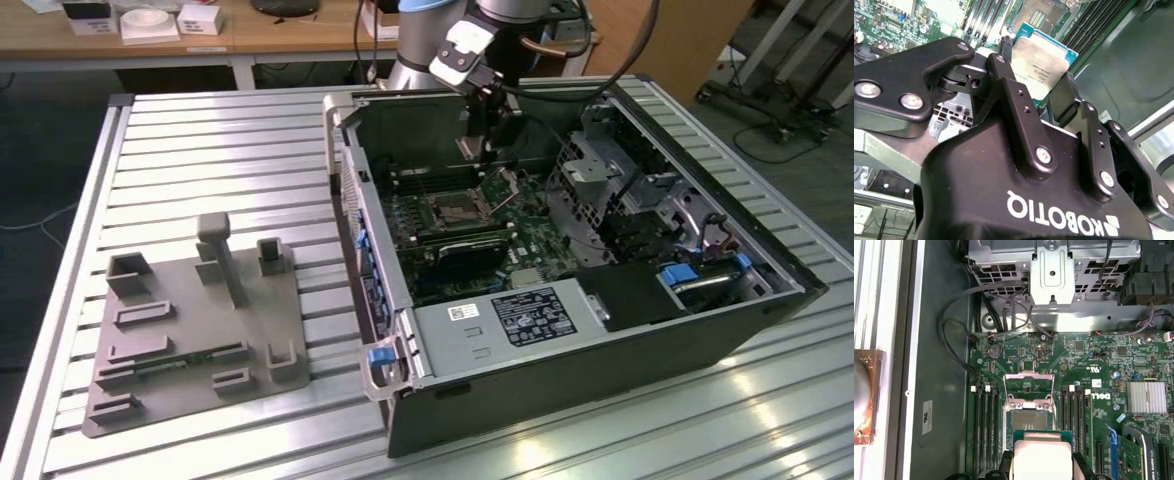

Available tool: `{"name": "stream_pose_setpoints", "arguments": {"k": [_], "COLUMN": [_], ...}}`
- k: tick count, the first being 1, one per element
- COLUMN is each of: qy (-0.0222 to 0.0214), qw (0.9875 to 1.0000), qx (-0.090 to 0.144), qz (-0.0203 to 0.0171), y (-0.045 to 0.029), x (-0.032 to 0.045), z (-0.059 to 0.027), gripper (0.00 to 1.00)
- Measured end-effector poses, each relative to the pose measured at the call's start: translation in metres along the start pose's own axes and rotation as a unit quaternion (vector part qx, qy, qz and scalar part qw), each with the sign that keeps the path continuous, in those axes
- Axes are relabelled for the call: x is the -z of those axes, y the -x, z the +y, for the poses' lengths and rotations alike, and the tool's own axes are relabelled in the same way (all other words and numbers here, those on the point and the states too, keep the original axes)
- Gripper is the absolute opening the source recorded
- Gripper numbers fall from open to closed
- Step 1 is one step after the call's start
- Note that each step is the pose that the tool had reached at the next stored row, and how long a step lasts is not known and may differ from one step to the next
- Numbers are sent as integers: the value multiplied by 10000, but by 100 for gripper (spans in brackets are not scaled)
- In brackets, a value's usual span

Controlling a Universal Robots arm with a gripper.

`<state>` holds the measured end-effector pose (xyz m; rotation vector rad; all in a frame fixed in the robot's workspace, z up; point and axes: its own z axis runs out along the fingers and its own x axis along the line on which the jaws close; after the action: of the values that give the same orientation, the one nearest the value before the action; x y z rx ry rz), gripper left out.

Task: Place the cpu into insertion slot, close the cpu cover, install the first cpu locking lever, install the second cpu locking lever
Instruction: 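Place the cpu into insertion slot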

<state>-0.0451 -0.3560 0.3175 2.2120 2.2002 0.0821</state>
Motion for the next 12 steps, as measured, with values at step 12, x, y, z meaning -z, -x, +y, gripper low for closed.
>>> {"name": "stream_pose_setpoints", "arguments": {"k": [12], "qy": [0], "qw": [10000], "qx": [0], "qz": [0], "y": [1], "x": [-56], "z": [-3], "gripper": [54]}}
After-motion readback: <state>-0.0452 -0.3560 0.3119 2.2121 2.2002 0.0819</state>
